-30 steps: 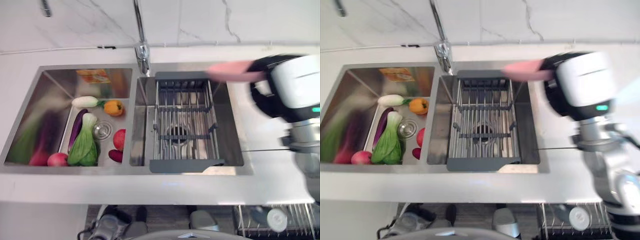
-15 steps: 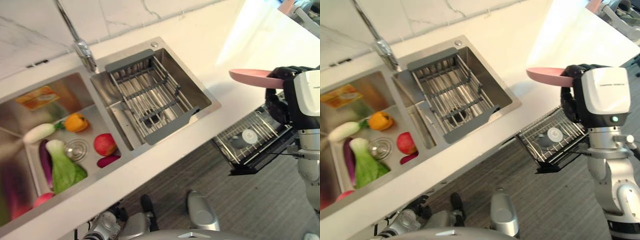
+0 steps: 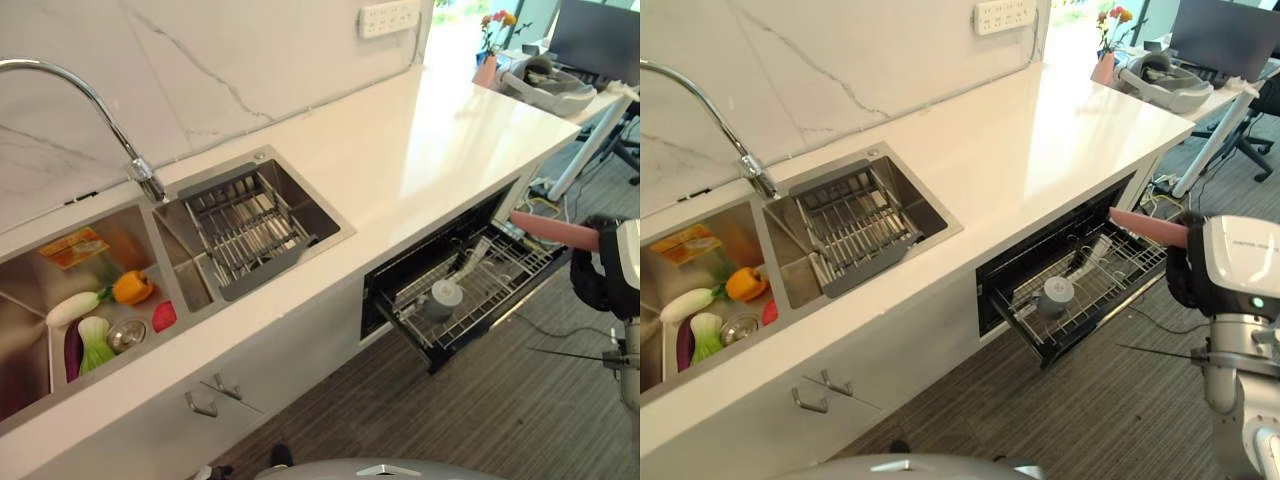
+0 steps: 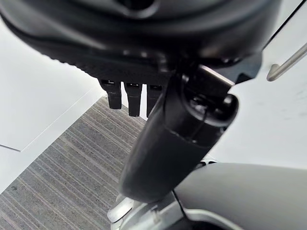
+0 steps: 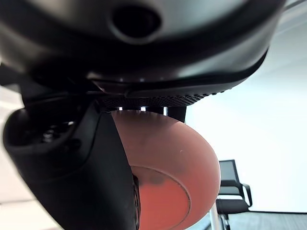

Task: Place the dishes in the dishwasher.

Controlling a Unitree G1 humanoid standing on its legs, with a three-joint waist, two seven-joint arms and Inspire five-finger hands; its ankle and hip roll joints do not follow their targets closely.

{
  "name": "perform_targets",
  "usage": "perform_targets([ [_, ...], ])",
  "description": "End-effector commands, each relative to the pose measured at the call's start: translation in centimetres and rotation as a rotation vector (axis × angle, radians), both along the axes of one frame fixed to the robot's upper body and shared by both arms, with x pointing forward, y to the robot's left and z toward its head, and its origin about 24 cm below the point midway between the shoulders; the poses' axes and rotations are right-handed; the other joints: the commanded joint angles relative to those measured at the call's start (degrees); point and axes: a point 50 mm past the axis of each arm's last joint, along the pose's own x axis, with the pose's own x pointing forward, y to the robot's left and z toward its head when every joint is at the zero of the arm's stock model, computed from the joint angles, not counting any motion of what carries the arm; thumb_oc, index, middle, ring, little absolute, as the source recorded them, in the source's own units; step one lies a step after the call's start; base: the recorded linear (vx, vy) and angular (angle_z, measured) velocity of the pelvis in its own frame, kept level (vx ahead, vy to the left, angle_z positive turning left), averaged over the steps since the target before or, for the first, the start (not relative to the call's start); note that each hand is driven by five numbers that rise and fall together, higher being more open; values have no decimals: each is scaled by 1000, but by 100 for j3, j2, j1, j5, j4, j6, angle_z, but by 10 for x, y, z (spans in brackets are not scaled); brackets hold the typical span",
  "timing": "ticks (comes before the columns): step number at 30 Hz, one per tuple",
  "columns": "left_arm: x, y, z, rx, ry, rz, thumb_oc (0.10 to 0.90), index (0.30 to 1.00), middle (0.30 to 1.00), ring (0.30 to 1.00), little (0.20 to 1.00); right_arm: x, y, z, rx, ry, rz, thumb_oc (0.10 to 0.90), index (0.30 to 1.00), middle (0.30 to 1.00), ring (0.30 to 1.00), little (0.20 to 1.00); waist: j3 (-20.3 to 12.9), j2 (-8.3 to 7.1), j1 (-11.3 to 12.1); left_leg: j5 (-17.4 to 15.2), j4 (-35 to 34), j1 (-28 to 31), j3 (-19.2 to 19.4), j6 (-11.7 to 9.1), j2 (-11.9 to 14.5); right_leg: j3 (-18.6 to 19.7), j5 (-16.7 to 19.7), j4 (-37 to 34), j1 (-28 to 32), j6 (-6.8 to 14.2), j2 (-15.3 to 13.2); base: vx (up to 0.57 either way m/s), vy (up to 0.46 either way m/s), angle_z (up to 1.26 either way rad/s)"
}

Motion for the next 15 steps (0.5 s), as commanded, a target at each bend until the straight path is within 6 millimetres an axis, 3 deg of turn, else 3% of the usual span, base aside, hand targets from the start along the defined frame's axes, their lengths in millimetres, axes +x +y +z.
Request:
perform_targets([
  [1,58,11,10,33,-136,-35,800,900,900,900,900,14,11,70,-181,-341,78,400,300,300,300,300,338,-152,212,-576,56,586,40,-162,60,-240,-102,123,-144,514,-170,-82,-20,21],
  [4,58,10,9,25,-136,-48,800,900,900,900,900,27,6,68,-212,-291,78,400,300,300,300,300,557,50,224,-521,56,546,-9,-203,52,-388,-102,175,-142,471,-233,-79,12,12],
  [5,58,10,9,25,-136,-48,800,900,900,900,900,27,6,68,-212,-291,78,400,300,300,300,300,557,50,224,-521,56,546,-9,-203,52,-388,-102,175,-142,471,-233,-117,34,10],
  [9,63,2,9,6,-146,-96,800,900,900,900,900,45,-3,74,-273,-272,59,400,300,300,300,300,893,363,197,-459,56,491,-71,-255,29,-558,-116,322,-223,472,-305,-108,52,21],
  [15,59,0,7,5,-125,-127,800,900,900,900,900,65,-16,68,-334,-172,19,400,300,300,300,300,1075,671,197,-432,56,516,-123,-290,-26,-698,-148,360,-161,486,-397,-3,41,14],
])
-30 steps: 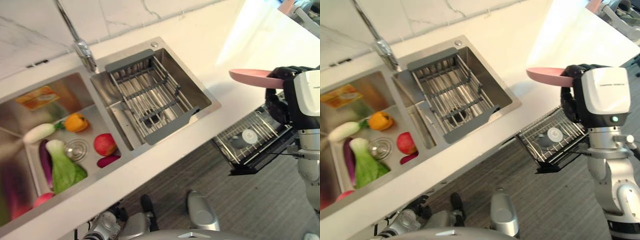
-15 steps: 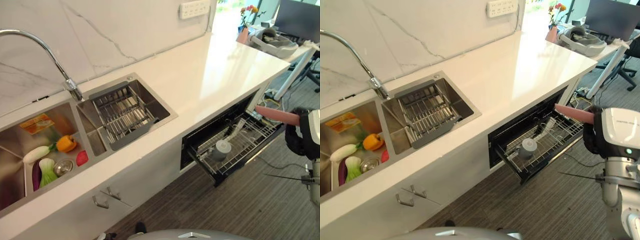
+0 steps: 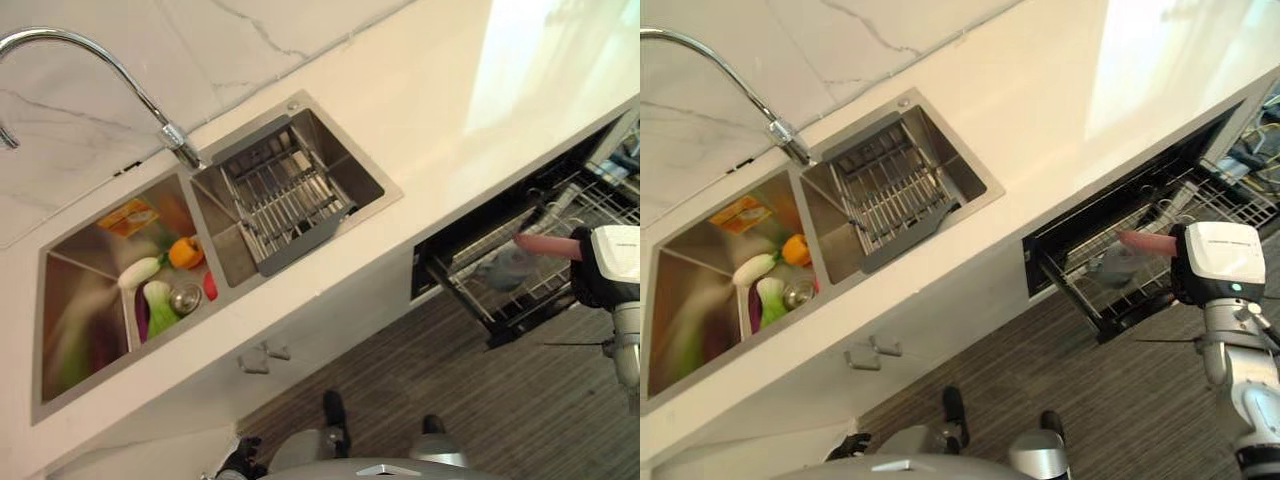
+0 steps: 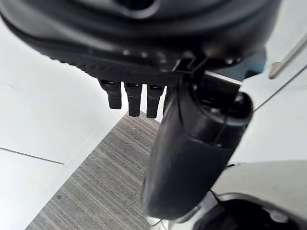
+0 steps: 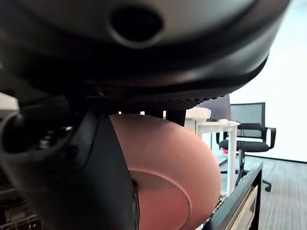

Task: Place the dishes in the dishwasher.

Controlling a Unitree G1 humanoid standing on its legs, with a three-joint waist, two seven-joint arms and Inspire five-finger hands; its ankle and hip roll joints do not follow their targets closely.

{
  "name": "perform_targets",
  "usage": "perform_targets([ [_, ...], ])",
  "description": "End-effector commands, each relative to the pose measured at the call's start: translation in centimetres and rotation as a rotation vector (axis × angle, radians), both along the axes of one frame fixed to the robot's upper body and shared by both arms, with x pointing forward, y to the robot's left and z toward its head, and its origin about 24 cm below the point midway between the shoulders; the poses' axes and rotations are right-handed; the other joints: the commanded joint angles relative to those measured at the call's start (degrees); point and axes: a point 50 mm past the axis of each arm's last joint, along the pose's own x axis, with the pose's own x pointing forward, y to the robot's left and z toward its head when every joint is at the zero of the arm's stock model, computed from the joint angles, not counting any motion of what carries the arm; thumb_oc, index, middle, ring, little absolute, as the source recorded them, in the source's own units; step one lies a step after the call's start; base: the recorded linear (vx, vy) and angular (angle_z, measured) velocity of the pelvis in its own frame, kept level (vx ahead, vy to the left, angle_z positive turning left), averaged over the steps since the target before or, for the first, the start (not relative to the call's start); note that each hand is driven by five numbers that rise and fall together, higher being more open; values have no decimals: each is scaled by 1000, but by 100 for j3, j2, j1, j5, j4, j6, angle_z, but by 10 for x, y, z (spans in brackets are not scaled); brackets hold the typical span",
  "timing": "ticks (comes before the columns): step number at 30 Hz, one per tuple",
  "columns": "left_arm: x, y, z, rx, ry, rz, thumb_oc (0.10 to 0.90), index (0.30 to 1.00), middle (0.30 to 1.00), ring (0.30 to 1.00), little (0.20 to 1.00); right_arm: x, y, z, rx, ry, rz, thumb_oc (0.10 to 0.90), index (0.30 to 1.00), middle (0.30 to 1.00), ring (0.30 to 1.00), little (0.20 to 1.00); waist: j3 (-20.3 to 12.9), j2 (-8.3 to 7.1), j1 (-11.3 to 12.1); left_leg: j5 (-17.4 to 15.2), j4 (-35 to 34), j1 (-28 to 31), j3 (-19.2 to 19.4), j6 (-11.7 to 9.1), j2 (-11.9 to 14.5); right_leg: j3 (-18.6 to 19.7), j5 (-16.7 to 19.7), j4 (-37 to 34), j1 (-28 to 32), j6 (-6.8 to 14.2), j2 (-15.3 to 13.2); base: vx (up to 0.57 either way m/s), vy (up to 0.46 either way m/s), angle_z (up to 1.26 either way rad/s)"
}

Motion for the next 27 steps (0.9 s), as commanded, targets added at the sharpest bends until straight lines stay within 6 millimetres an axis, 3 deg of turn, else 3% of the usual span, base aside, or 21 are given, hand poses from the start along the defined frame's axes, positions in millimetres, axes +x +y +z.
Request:
perform_targets([
  [1,34,21,7,72,-63,-11,800,900,900,900,900,24,2,89,-218,-336,64,400,300,300,300,300,100,-25,164,-417,50,590,143,-490,538,-262,-96,349,-331,228,150,-17,25,20],
  [9,32,17,6,70,-60,-41,800,900,900,900,900,38,-31,85,-260,-278,-95,400,300,300,300,300,182,165,180,-414,50,575,72,-529,500,-434,-78,269,-233,266,70,-1,21,14],
  [10,32,17,6,69,-57,-44,800,900,900,900,900,38,-33,82,-241,-271,-107,442,364,364,364,364,170,171,177,-424,50,584,70,-531,496,-447,-72,242,-208,267,65,56,23,-2],
  [11,32,15,6,63,-60,-57,800,900,900,900,900,38,-36,80,-235,-254,-124,800,900,900,900,900,134,175,190,-447,50,593,68,-531,491,-470,-69,205,-169,266,56,45,9,-1],
  [18,34,13,6,58,-65,-77,800,900,900,900,900,34,-37,92,-203,-323,-118,800,900,900,900,900,72,118,173,-495,50,626,46,-542,488,-531,-71,154,-100,265,50,16,2,1],
  [25,35,19,8,81,-67,-63,800,900,900,900,900,16,-36,127,-166,-547,-104,800,900,900,900,900,17,-21,116,-548,50,667,92,-542,522,-509,-65,124,-89,264,87,0,-2,-1],
  [27,37,23,9,93,-73,-45,800,900,900,900,900,1,-36,134,-152,-633,-110,800,900,900,900,900,16,-85,73,-573,50,681,123,-534,530,-478,-61,124,-109,264,102,1,-8,-2],
])
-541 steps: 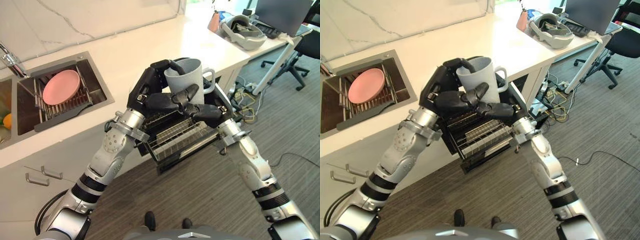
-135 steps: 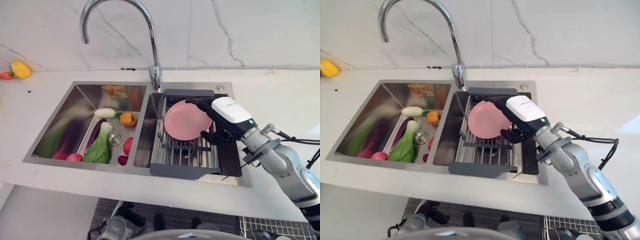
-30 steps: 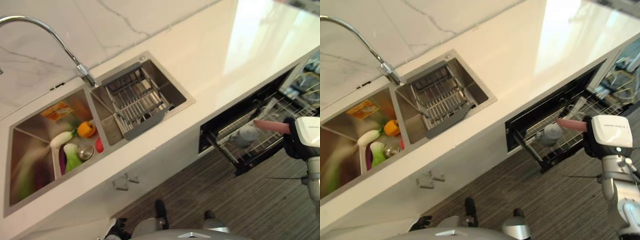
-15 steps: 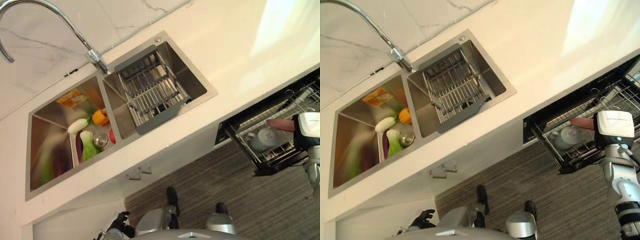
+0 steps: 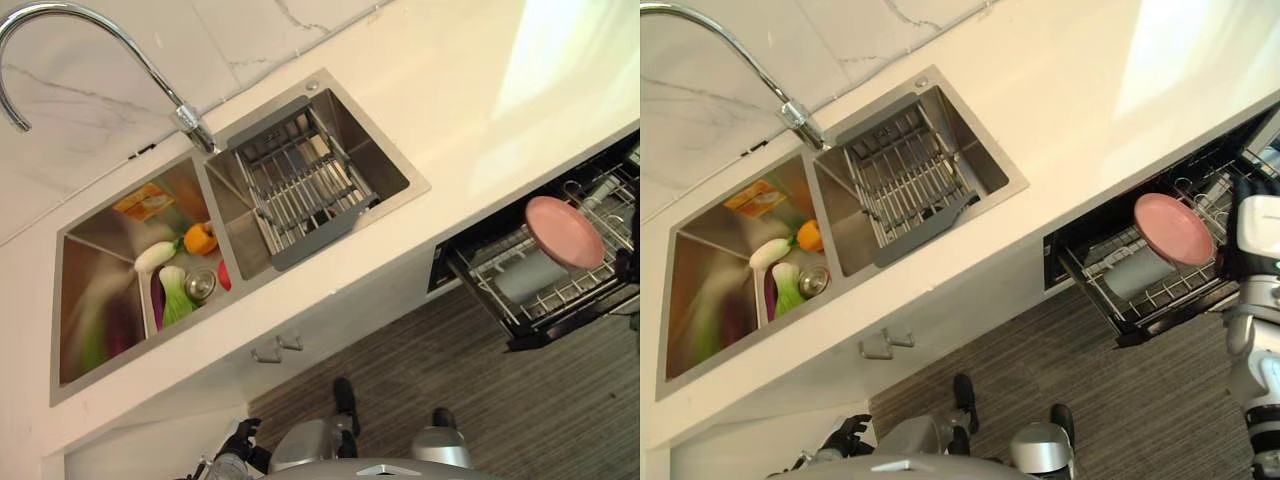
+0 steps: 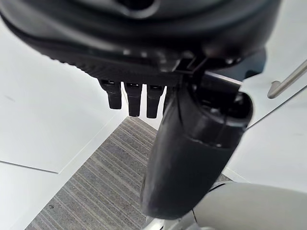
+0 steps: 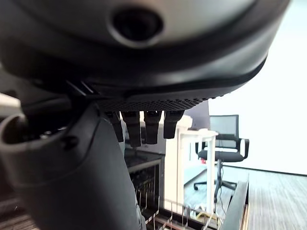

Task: Place the dishes in the dishwasher.

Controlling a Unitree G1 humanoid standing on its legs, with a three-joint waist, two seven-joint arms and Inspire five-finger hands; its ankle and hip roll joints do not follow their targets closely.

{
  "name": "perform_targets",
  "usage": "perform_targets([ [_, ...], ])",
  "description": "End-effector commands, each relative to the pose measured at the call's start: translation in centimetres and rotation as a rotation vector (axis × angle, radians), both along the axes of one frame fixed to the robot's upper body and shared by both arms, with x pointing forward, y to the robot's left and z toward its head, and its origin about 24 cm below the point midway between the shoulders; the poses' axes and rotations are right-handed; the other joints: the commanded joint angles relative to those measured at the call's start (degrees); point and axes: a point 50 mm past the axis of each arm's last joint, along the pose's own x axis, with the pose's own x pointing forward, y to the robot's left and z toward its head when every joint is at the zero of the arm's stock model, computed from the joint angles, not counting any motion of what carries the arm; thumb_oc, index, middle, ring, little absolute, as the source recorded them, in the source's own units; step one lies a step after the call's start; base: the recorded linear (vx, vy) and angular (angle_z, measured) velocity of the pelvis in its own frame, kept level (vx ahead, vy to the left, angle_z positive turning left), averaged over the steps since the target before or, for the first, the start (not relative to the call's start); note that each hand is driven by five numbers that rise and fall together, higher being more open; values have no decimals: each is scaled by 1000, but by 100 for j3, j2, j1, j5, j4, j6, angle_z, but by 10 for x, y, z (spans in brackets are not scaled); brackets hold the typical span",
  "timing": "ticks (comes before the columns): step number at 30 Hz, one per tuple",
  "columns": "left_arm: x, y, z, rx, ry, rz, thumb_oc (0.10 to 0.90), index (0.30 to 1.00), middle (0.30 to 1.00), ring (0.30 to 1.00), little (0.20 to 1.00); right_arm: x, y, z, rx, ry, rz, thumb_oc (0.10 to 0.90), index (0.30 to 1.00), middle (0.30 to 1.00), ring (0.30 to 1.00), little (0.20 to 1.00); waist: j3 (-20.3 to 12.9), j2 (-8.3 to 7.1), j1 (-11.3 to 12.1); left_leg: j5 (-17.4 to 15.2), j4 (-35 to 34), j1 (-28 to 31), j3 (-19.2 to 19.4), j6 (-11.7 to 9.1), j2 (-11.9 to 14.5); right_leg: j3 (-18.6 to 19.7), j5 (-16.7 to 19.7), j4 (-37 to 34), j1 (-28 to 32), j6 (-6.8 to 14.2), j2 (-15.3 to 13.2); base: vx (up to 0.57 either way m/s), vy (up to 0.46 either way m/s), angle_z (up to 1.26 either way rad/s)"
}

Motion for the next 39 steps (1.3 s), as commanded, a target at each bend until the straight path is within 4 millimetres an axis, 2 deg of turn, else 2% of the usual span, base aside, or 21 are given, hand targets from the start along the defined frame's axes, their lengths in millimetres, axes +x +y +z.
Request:
perform_targets([
  [1,11,19,3,94,8,-4,800,900,900,900,900,-9,0,89,-175,-393,31,800,900,900,900,900,-364,-68,89,-567,57,543,340,-616,701,-159,-3,126,-384,185,238,0,0,0],
  [5,12,19,3,100,5,5,800,900,900,900,900,-27,-9,75,-105,-437,-26,800,900,900,900,900,-352,-102,83,-574,57,556,364,-606,708,-116,10,133,-400,181,243,-5,-3,-8],
  [6,12,18,3,99,4,22,800,900,900,900,900,-40,-17,54,-28,-442,-88,800,900,900,900,900,-322,-113,3,-581,57,548,389,-602,708,-88,20,140,-423,177,248,0,0,0],
  [9,14,16,3,101,-5,14,800,900,900,900,900,-59,-26,10,161,-429,-185,800,900,900,900,900,-252,-94,-44,-573,57,522,400,-593,701,-52,37,158,-492,165,260,-37,17,-11],
  [10,15,13,3,96,-7,1,800,900,900,900,900,-65,-29,-19,300,-411,-250,800,900,900,900,900,-187,-38,-93,-556,57,491,400,-597,701,-38,51,171,-544,159,253,-47,19,-13],
  [11,15,14,3,98,-7,2,800,900,900,900,900,-64,-29,-20,303,-412,-250,800,900,900,900,900,-186,-46,-94,-556,57,489,399,-598,702,-38,51,173,-546,158,254,-44,26,-12],
  [14,17,12,4,89,-17,-12,800,900,900,900,900,-65,-25,-49,476,-403,-274,800,900,900,900,900,-86,62,-158,-527,57,442,393,-598,680,-28,66,212,-616,160,221,-40,45,-9],
  [15,15,13,3,94,-5,-18,800,900,900,900,900,-64,-24,-60,518,-369,-286,450,375,375,375,375,-72,103,-165,-521,57,438,404,-602,673,-38,68,212,-622,162,214,-18,52,-10],
  [16,14,12,3,89,-3,-25,800,900,900,900,900,-60,-23,-64,538,-352,-285,400,300,300,300,300,-65,140,-171,-520,57,435,409,-602,661,-39,71,209,-624,164,207,-25,57,-12],
  [17,14,10,3,87,-2,-44,800,900,900,900,900,-56,-21,-73,558,-326,-294,400,300,300,300,300,-48,201,-153,-506,57,423,415,-607,644,-50,80,211,-634,166,189,-32,57,-13],
  [20,15,10,3,83,-5,-44,800,900,900,900,900,-41,-19,-76,585,-303,-269,400,300,300,300,300,-14,285,-148,-483,57,370,410,-617,621,-74,94,230,-696,182,156,-36,45,-8],
  [21,17,9,4,82,-17,-45,800,900,900,900,900,-24,-14,-75,591,-294,-244,400,300,300,300,300,3,357,-80,-472,57,321,388,-620,588,-108,109,240,-728,192,117,-71,48,1],
  [22,20,8,5,78,-33,-37,800,900,900,900,900,-4,-9,-70,588,-272,-205,400,300,300,300,300,0,426,3,-467,57,274,346,-620,545,-164,123,238,-739,206,67,-70,49,3],
  [25,20,7,4,76,-37,-25,800,900,900,900,900,12,-4,-64,581,-260,-164,400,300,300,300,300,-26,477,75,-474,57,249,296,-619,490,-229,144,195,-702,224,11,-20,29,17],
  [27,20,6,5,60,-55,1,800,900,900,900,900,35,3,-47,536,-256,-102,400,300,300,300,300,-115,577,278,-471,57,175,206,-615,383,-348,169,164,-668,256,-108,-15,56,23],
  [30,21,3,5,44,-70,20,800,900,900,900,900,49,6,-34,507,-261,-74,400,300,300,300,300,-200,633,402,-462,57,81,97,-613,290,-505,186,161,-653,281,-220,-20,37,34],
  [32,24,-3,6,-23,-102,88,800,900,900,900,900,62,7,-17,486,-290,-55,400,300,300,300,300,-339,744,638,-446,57,-1,-145,-597,125,-808,203,192,-551,297,-416,-27,52,43],
  [33,24,-4,6,-24,-102,89,800,900,900,900,900,62,7,-17,486,-290,-54,400,300,300,300,300,-342,742,615,-444,57,-8,-167,-595,116,-832,197,188,-543,301,-422,7,36,46],
  [35,26,-12,7,-125,-122,177,800,900,900,900,900,81,19,-9,587,-359,-13,400,300,300,300,300,-514,814,840,-437,57,-50,-450,-581,-44,-1161,205,174,-336,308,-583,36,17,70],
  [38,27,-13,7,-145,-132,193,800,900,900,900,900,85,22,-9,624,-371,-3,400,300,300,300,300,-558,812,866,-425,57,-57,-536,-577,-86,-1263,195,166,-272,318,-618,29,-10,58],
  [39,29,-10,10,-203,-152,237,800,900,900,900,900,95,31,-7,715,-382,50,400,300,300,300,300,-693,754,1075,-377,57,-127,-711,-587,-161,-1473,174,157,-182,310,-667,43,-31,61],
])
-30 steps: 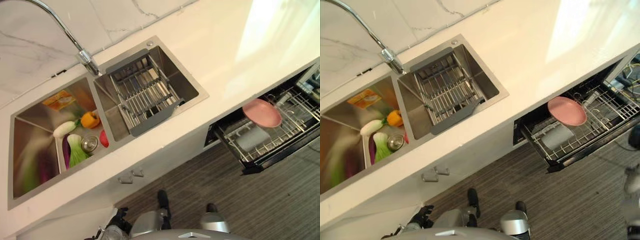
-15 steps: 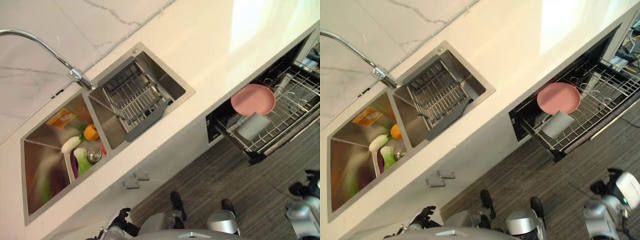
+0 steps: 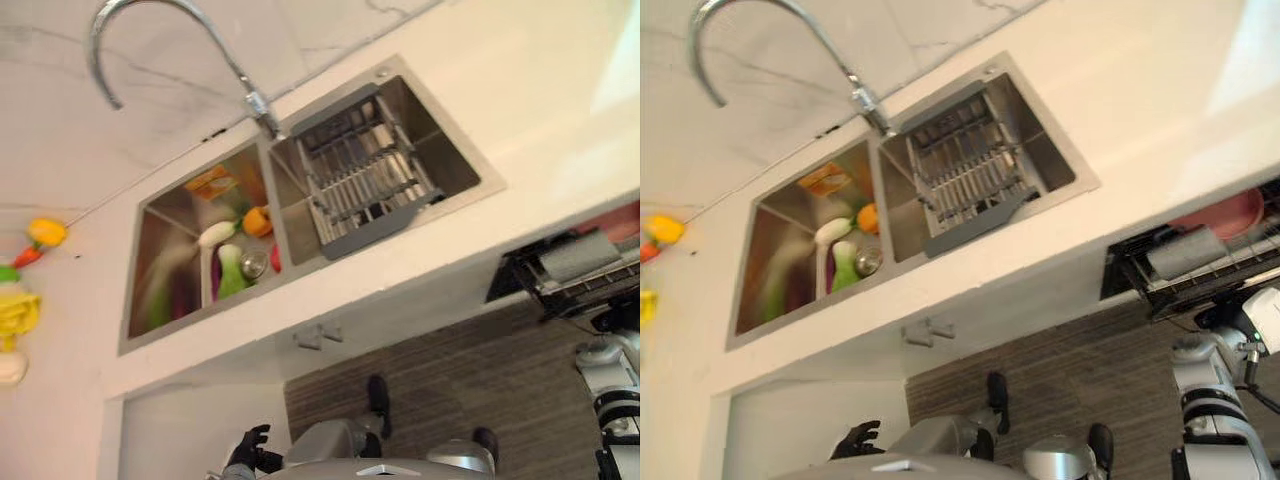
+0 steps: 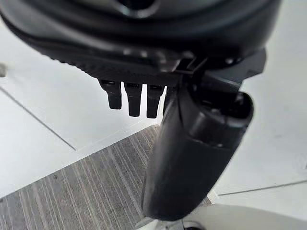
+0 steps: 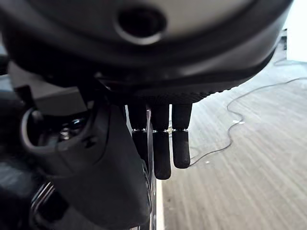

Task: Place the dishes in the dishwasher.

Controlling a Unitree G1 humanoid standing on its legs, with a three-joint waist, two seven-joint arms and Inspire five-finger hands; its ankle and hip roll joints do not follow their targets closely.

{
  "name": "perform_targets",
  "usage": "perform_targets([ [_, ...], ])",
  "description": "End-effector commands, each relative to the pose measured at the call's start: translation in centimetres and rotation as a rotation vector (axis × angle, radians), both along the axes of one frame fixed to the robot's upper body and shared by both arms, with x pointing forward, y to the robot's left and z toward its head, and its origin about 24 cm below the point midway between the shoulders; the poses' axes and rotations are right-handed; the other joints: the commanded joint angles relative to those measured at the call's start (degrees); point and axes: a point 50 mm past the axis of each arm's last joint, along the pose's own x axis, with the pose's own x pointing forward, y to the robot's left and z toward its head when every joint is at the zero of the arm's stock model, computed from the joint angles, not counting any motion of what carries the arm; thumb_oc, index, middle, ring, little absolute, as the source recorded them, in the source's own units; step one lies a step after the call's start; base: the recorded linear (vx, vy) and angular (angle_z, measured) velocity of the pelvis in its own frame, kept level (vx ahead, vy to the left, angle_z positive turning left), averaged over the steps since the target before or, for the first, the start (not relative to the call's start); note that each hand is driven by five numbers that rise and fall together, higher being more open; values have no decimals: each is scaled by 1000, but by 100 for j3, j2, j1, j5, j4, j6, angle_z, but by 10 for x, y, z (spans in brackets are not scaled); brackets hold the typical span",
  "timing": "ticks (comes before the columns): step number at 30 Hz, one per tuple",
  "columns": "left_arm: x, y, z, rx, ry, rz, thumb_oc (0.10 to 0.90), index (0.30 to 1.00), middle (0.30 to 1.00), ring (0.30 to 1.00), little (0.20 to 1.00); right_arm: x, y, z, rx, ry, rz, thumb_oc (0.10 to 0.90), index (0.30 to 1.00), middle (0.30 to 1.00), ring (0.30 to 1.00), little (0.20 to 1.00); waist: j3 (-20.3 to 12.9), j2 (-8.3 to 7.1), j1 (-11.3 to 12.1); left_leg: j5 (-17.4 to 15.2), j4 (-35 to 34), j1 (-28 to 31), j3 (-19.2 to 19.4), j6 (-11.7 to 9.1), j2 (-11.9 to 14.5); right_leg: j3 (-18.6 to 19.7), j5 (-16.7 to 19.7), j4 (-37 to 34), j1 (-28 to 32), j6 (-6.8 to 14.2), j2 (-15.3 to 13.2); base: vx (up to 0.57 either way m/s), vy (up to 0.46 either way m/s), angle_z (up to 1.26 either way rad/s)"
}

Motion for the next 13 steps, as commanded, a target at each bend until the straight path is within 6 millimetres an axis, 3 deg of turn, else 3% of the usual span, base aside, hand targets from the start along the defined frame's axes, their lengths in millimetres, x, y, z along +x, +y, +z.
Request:
perform_targets([
  [1,42,14,12,-28,-136,55,800,900,900,900,900,88,34,106,-86,-414,308,400,300,300,300,300,-383,28,725,-312,66,209,-324,-592,366,-144,266,128,-463,65,-271,26,-27,36],
  [2,42,14,12,-28,-136,55,800,900,900,900,900,88,35,106,-86,-414,309,400,300,300,300,300,-384,27,720,-311,66,207,-328,-592,364,-149,265,128,-463,65,-272,33,-38,54],
  [3,39,17,11,-53,-119,65,800,900,900,900,900,92,40,100,-26,-430,328,420,331,331,331,331,-446,-68,851,-300,66,158,-397,-593,360,-250,245,126,-432,56,-268,35,-39,68],
  [4,39,17,11,-52,-118,65,800,900,900,900,900,92,41,99,-25,-430,328,640,660,660,660,660,-452,-74,851,-300,66,153,-399,-594,359,-252,243,126,-435,56,-269,71,-57,77],
  [5,37,18,10,-54,-103,78,800,900,900,900,900,92,49,87,11,-439,332,800,900,900,900,900,-464,-155,893,-306,66,151,-384,-595,378,-260,237,115,-421,58,-242,38,-18,35],
  [6,37,18,10,-54,-103,78,800,900,900,900,900,92,49,87,11,-439,332,800,900,900,900,900,-464,-155,893,-306,66,151,-384,-595,378,-260,237,115,-421,58,-242,53,-28,35],
  [9,35,22,8,-56,-83,127,800,900,900,900,900,81,61,48,121,-395,317,800,900,900,900,900,-480,-372,876,-351,66,168,-328,-574,426,-181,231,120,-456,46,-197,34,-32,9],
  [12,30,28,5,-48,-52,191,800,900,900,900,900,49,70,-12,234,-226,300,800,900,900,900,900,-507,-652,783,-420,66,218,-171,-538,513,-29,245,118,-520,41,-119,42,-46,-10],
  [13,28,30,4,-41,-33,197,800,900,900,900,900,30,75,-42,300,-131,273,800,900,900,900,900,-520,-770,724,-453,66,252,-100,-525,560,53,251,111,-556,39,-67,21,-59,-29],
])
